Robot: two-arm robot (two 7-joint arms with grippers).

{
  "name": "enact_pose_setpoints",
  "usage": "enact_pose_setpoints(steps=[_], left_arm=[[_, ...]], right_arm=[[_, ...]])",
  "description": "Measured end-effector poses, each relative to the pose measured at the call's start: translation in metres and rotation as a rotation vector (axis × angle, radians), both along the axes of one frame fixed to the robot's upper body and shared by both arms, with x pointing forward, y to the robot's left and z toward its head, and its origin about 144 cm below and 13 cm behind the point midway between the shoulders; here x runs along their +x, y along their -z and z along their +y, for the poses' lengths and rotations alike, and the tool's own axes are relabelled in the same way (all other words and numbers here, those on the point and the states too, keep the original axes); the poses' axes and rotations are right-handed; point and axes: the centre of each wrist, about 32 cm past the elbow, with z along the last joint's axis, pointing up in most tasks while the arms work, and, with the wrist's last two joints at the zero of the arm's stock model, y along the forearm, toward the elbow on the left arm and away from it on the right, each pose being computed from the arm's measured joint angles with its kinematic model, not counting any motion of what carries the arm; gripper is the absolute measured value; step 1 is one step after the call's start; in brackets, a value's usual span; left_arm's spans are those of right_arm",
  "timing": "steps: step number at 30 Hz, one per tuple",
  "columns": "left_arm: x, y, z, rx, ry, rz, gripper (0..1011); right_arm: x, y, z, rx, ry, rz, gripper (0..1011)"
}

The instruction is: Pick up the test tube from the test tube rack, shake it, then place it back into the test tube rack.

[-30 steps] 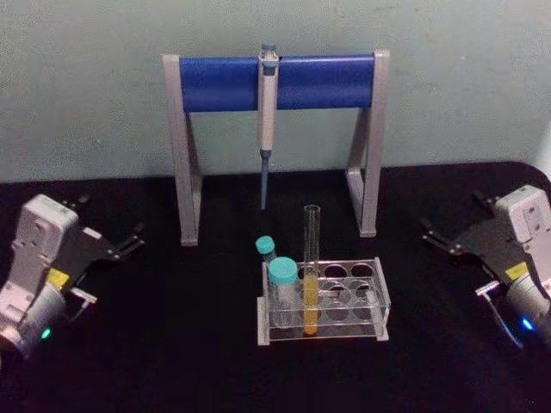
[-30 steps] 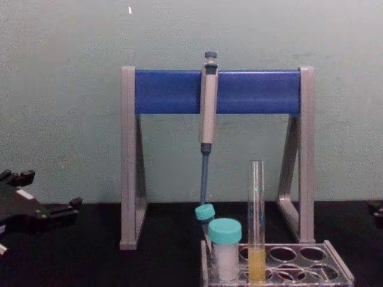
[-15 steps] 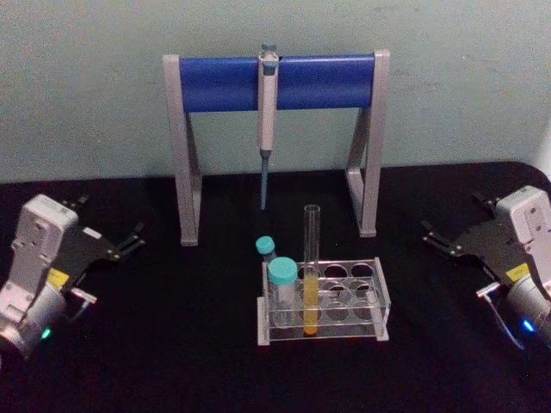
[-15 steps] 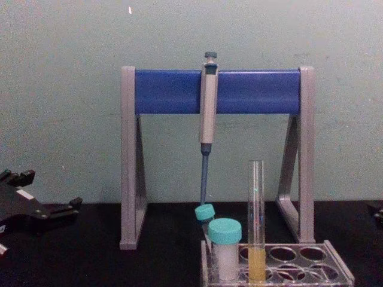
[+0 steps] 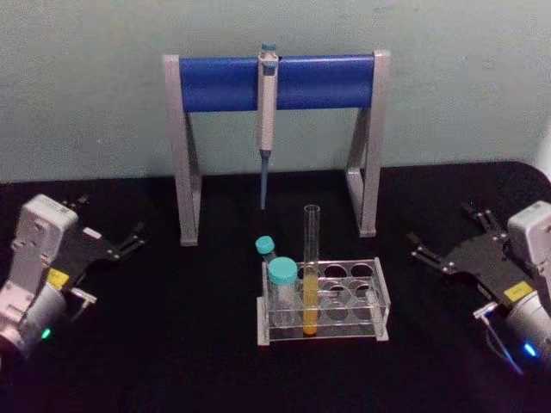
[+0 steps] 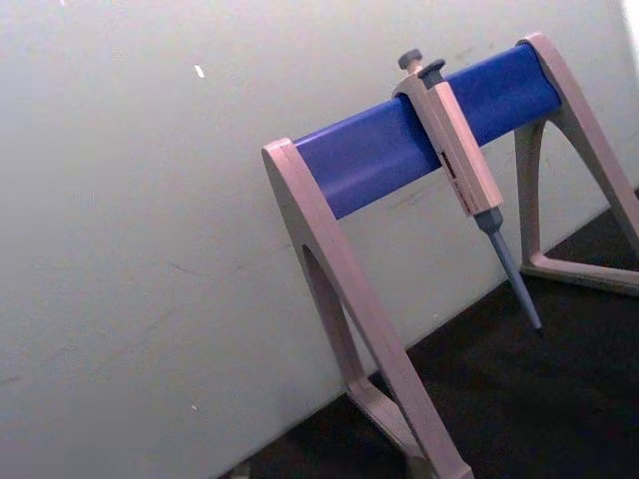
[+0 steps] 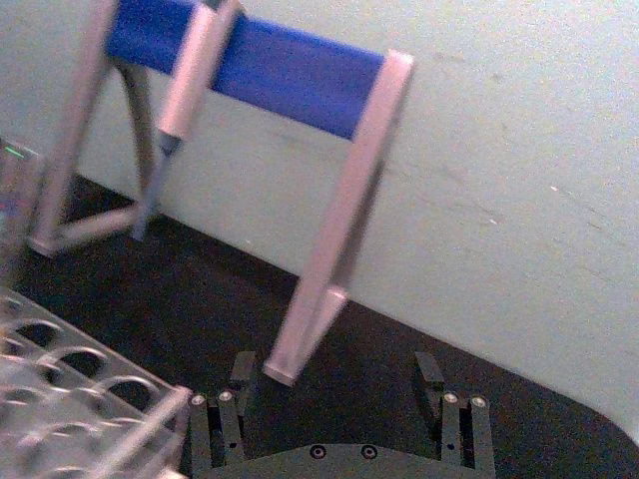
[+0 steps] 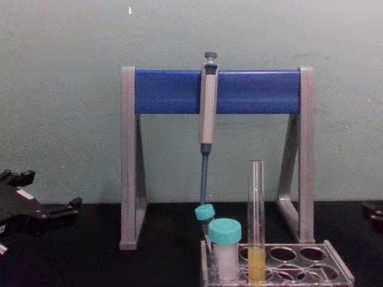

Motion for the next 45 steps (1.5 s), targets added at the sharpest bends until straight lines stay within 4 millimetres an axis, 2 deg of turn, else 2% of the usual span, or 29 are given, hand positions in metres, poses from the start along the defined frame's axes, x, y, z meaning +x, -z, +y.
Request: enact_pose_setpoints(steps=[7, 16, 31, 45], left_arm=[[0.0, 0.0, 0.0, 0.0, 0.0, 0.0, 1001], [0.0, 0.0, 0.0, 0.0, 0.0, 0.0, 1001], [0.0, 0.0, 0.0, 0.0, 0.0, 0.0, 1001], [0.0, 0.0, 0.0, 0.0, 0.0, 0.0, 1001]], right_arm=[[-0.015, -0.001, 0.013, 0.101, -0.074, 0.009, 1000], [-0.019, 0.002, 0.031, 0.205, -0.158, 0.041, 1000], [-0.005, 0.0, 0.052, 0.277, -0.327, 0.172, 1000], [0.018, -0.007, 0.065, 0.285, -0.381, 0.225, 1000]])
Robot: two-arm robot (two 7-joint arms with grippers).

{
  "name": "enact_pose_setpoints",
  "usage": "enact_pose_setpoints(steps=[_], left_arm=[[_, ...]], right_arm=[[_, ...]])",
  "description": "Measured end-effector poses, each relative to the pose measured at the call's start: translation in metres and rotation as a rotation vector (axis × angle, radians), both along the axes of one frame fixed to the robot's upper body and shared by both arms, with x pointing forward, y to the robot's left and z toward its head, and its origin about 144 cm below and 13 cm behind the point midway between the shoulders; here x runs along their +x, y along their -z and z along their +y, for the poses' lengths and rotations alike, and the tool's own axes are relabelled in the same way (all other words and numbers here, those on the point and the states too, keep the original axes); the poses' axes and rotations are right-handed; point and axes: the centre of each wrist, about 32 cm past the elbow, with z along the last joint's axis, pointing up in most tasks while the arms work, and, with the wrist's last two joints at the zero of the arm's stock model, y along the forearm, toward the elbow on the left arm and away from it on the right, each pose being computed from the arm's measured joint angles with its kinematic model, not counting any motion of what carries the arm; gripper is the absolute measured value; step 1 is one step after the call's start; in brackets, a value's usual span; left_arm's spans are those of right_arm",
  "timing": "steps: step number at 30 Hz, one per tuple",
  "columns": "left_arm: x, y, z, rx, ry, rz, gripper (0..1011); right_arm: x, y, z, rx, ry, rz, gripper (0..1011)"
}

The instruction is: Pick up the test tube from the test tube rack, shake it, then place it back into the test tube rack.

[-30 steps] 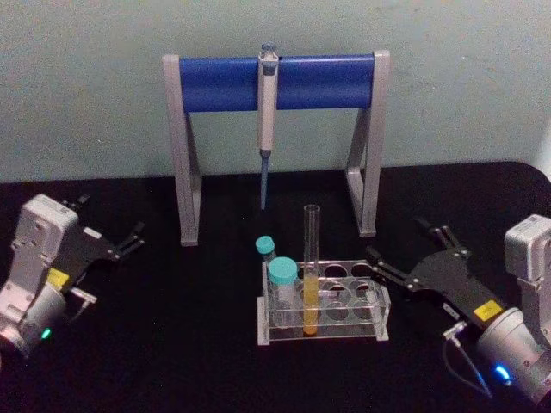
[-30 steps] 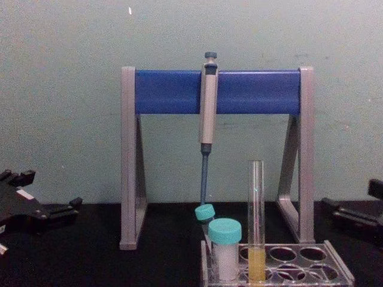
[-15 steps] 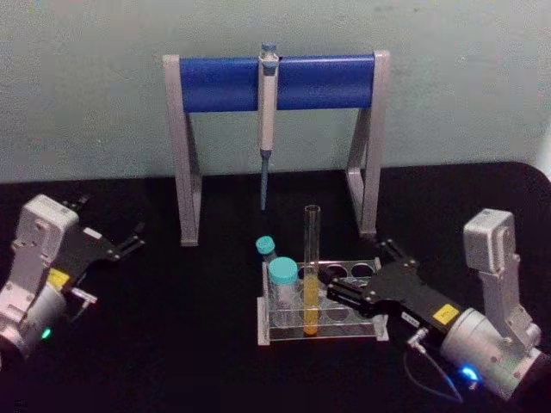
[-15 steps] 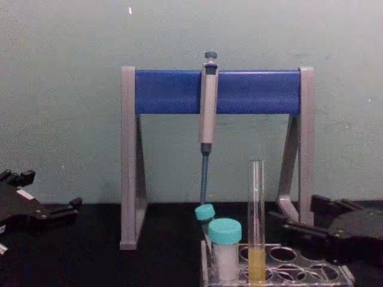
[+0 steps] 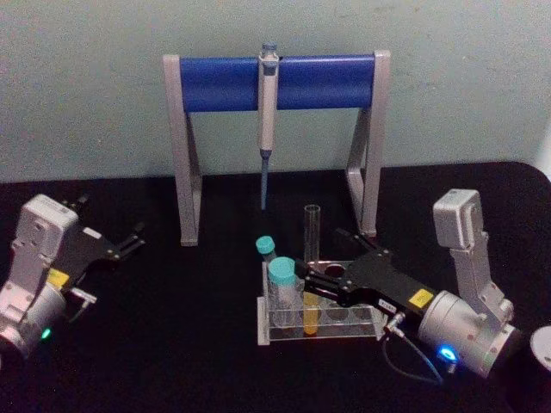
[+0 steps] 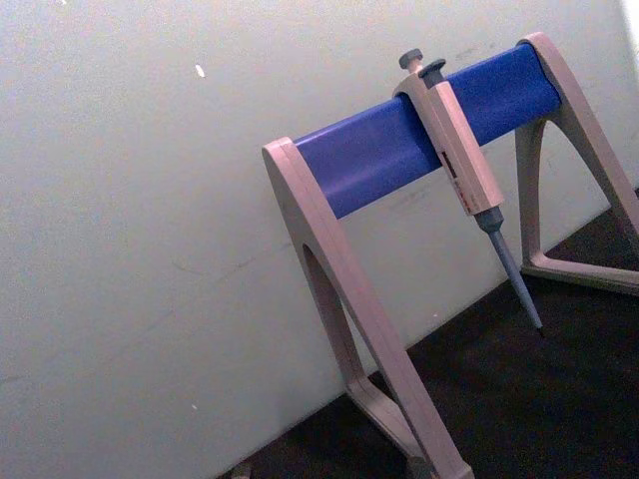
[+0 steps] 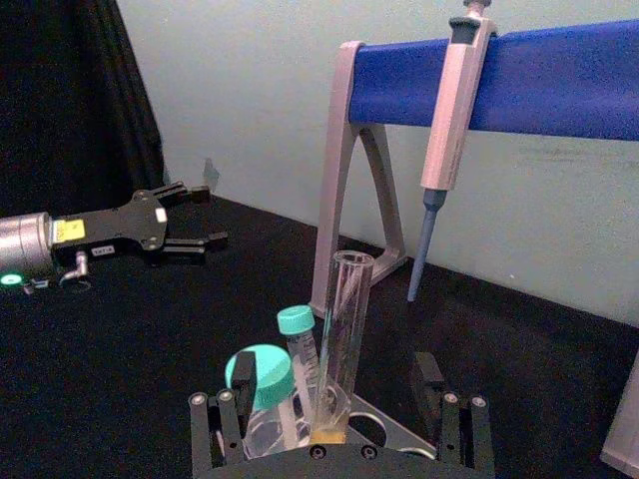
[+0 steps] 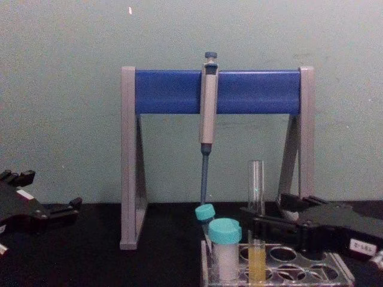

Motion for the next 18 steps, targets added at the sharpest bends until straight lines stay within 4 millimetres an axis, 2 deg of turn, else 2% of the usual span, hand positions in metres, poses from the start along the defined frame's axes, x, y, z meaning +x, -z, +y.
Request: enact_pose_setpoints(steps=[10, 18], left_arm=[[0.0, 0.0, 0.0, 0.0, 0.0, 0.0, 1001], [0.0, 0.0, 0.0, 0.0, 0.0, 0.0, 1001]], right_arm=[[0.017, -0.003, 0.005, 0.01, 0.003, 0.033, 1000], [0.024, -0.004, 0.007, 0.018, 0.004, 0.036, 1000]])
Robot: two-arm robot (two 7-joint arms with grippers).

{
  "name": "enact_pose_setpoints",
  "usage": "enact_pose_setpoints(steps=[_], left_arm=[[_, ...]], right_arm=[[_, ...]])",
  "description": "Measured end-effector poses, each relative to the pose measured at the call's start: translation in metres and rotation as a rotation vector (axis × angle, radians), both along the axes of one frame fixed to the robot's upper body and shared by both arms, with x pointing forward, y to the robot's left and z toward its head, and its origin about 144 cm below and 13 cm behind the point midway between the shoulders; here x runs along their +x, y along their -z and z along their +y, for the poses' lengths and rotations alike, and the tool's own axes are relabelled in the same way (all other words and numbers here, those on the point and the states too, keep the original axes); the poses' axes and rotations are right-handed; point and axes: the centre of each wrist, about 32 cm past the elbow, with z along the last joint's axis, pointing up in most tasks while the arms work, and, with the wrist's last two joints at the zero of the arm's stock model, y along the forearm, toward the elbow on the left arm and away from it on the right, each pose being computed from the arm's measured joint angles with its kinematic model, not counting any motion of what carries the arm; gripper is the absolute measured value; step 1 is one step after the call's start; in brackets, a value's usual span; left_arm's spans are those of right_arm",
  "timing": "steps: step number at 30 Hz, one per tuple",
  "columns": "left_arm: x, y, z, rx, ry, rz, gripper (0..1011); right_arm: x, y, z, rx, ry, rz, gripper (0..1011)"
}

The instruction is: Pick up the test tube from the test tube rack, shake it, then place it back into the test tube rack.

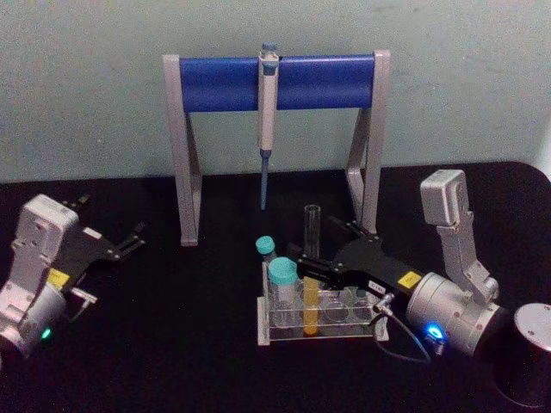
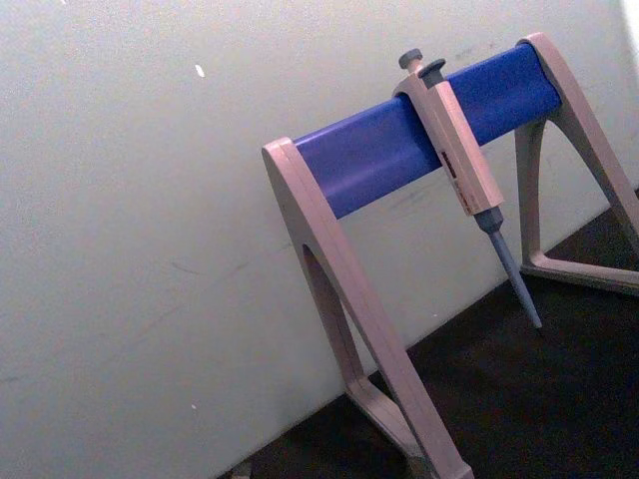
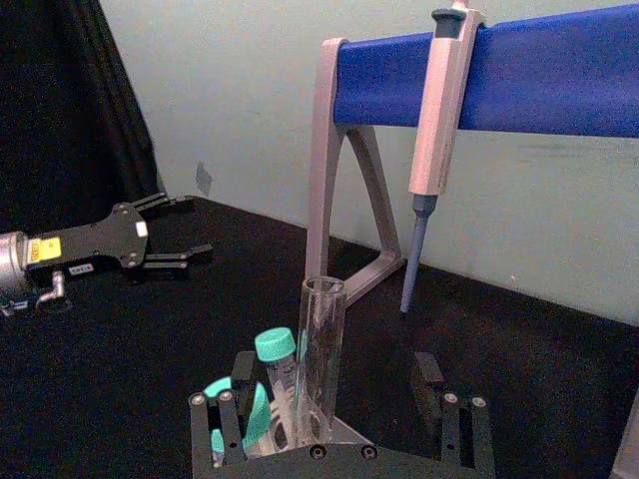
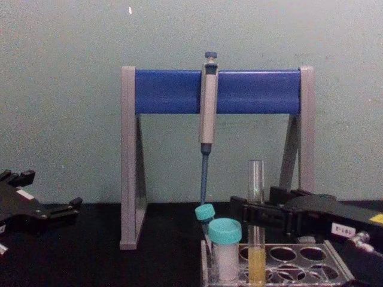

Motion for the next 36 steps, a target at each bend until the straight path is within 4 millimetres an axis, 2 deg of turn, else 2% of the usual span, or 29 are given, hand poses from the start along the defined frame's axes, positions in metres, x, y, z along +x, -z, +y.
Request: enact_pose_setpoints(steps=[30, 36], left_arm=[[0.0, 0.0, 0.0, 0.0, 0.0, 0.0, 1001], [0.0, 0.0, 0.0, 0.0, 0.0, 0.0, 1001]], right_arm=[[0.005, 0.0021, 0.0049, 0.008, -0.005, 0.013, 1000], [0.0049, 0.0021, 0.0047, 0.008, -0.005, 0.013, 891]])
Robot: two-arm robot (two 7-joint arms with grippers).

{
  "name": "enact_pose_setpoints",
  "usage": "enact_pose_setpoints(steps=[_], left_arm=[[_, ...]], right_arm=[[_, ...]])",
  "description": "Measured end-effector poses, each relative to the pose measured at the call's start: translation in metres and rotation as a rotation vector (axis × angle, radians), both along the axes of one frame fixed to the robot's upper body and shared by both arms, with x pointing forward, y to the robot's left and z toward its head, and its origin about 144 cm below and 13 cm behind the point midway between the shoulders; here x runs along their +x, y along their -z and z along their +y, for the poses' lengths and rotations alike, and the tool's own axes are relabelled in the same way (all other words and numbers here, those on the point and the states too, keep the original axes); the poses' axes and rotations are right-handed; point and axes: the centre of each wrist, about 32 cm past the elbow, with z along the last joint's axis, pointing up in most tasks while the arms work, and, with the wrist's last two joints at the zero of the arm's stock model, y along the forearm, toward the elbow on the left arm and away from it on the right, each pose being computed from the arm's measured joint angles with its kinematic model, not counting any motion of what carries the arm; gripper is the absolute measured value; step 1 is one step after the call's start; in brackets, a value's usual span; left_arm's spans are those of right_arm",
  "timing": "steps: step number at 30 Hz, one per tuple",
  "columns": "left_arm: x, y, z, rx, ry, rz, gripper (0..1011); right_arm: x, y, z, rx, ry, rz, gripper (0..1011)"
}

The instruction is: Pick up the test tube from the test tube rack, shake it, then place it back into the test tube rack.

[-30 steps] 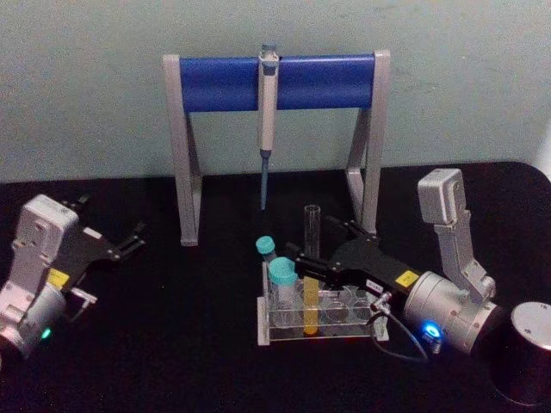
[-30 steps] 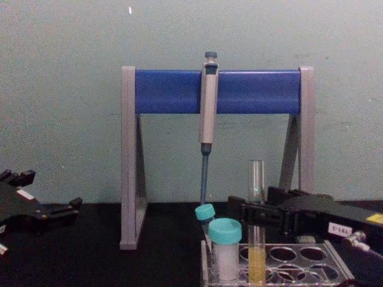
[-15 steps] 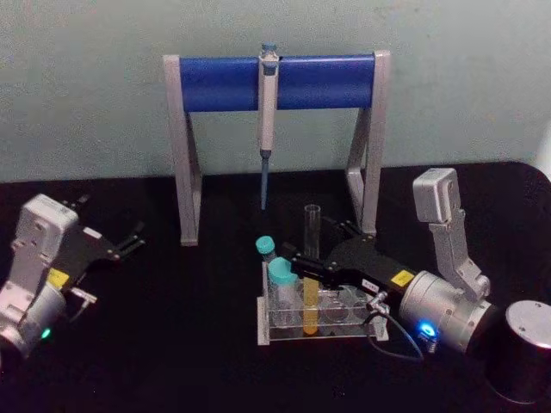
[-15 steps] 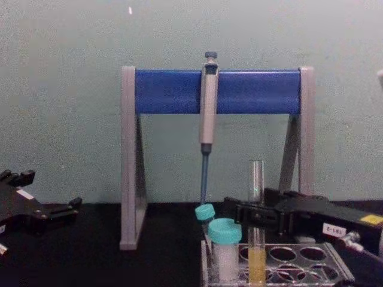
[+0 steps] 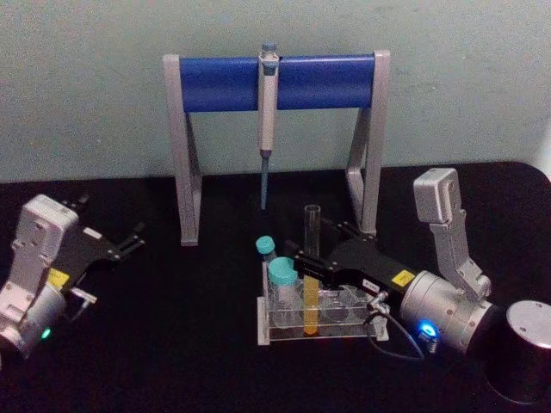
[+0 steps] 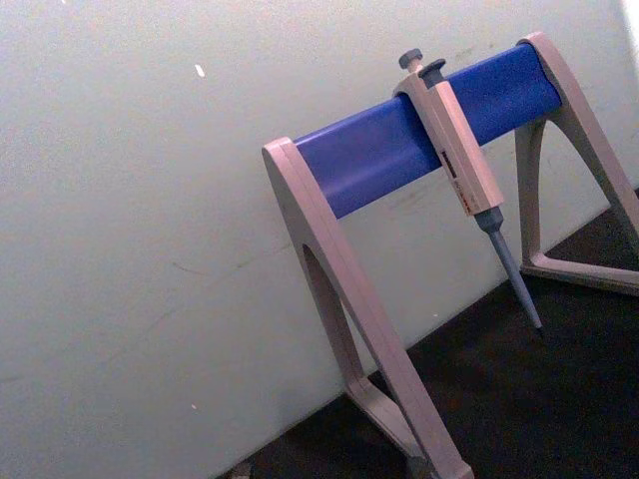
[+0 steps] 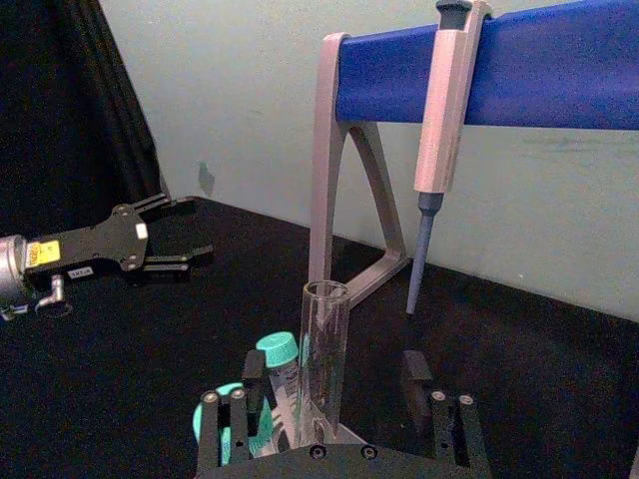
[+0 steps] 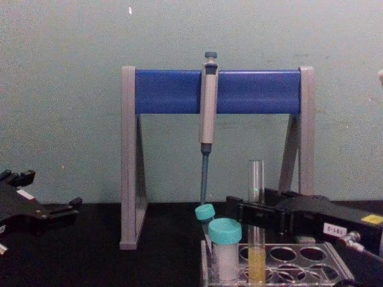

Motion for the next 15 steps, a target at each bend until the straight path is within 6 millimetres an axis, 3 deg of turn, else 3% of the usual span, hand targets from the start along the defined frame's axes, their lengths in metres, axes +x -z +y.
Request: enact_pose_setpoints(steps=[6, 11, 13, 15], left_arm=[[0.0, 0.0, 0.0, 0.0, 0.0, 0.0, 1001], [0.0, 0.0, 0.0, 0.0, 0.0, 0.0, 1001], [0.0, 0.0, 0.0, 0.0, 0.0, 0.0, 1001], [0.0, 0.0, 0.0, 0.0, 0.0, 0.0, 1001]], right_arm=[[-0.0001, 0.0, -0.0001, 0.0, 0.001, 0.0, 733], [-0.0001, -0.0001, -0.0001, 0.0, 0.001, -0.001, 510], [-0.0001, -0.0001, -0.0001, 0.0, 0.001, -0.001, 500], [-0.0001, -0.0001, -0.0001, 0.0, 0.001, -0.001, 429]])
